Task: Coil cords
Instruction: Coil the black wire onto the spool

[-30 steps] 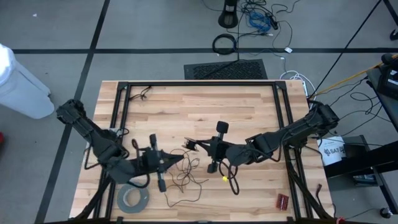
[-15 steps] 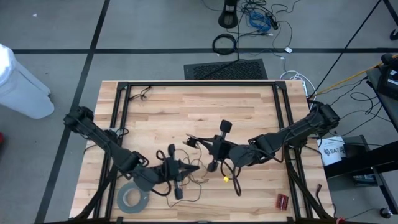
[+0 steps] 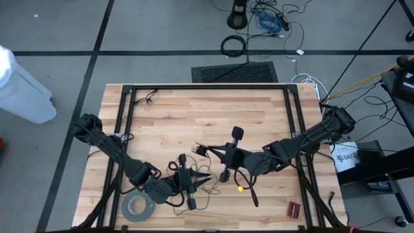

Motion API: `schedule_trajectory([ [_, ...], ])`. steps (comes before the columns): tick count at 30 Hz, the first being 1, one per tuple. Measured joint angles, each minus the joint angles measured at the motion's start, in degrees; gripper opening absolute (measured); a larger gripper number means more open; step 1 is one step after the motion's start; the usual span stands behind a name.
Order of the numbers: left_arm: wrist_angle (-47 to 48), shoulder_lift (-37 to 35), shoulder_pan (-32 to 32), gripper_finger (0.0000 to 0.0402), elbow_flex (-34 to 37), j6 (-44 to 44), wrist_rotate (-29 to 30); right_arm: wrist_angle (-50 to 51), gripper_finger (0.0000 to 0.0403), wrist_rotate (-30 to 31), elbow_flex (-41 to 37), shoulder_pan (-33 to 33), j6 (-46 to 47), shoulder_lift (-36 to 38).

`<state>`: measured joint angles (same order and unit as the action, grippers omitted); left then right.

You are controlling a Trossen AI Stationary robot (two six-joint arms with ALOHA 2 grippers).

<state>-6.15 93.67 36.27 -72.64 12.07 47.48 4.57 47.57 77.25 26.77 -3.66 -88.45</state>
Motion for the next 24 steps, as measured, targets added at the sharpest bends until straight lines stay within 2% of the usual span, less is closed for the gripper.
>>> schedule_trajectory([
  [4, 0.04, 0.0, 0.27, 0.0094, 0.0, 2.47, -0.42, 0.08, 0.0, -2.0, 0.0, 0.58, 0.37, 0.98],
  [8, 0.08, 0.0, 0.93, 0.0116, 0.0, 2.25, -0.97, 0.58, 0.0, -4.39, 0.0, 1.49, 1.08, 2.53],
  [20, -0.12, 0.34, 3.28, 0.012, 0.0, 0.55, -1.05, 1.76, 0.0, -5.97, 0.0, 6.83, 1.68, 7.53],
  [24, -8.11, 2.81, 3.14, 0.0121, 0.0, -6.69, -5.01, 1.75, 0.0, -5.94, 0.0, 8.76, 1.44, 8.95],
])
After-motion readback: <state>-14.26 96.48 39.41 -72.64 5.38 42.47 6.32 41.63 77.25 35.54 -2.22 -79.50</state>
